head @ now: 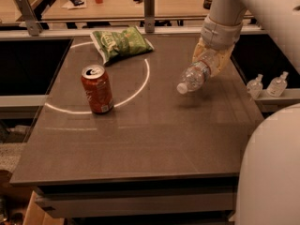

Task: Place water bottle upright

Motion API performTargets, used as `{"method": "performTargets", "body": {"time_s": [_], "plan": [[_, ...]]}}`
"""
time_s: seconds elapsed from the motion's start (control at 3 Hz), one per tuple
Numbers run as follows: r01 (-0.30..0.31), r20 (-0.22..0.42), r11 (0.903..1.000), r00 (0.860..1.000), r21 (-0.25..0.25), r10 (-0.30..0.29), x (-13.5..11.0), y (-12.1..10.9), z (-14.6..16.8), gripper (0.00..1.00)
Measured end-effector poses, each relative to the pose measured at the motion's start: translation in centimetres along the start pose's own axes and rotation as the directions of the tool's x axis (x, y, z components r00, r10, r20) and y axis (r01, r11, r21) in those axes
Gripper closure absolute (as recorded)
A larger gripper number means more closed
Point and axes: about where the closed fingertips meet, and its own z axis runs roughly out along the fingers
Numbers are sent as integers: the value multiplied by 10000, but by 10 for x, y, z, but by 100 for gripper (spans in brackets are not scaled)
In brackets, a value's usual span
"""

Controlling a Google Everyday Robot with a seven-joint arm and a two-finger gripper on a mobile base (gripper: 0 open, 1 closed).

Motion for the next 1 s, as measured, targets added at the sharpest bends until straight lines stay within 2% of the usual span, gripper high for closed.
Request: {"method": "performTargets", "body": {"time_s": [0.33, 0.67, 1.0], "plan": [[-621, -88, 9928, 9980, 1021, 633, -4, -2, -46, 100], [-2093, 1368, 9323, 9749, 2951, 1756, -4, -2, -83, 100], [-3654, 3741, 8408, 9023, 3995, 2144, -15, -9, -95, 100]]}}
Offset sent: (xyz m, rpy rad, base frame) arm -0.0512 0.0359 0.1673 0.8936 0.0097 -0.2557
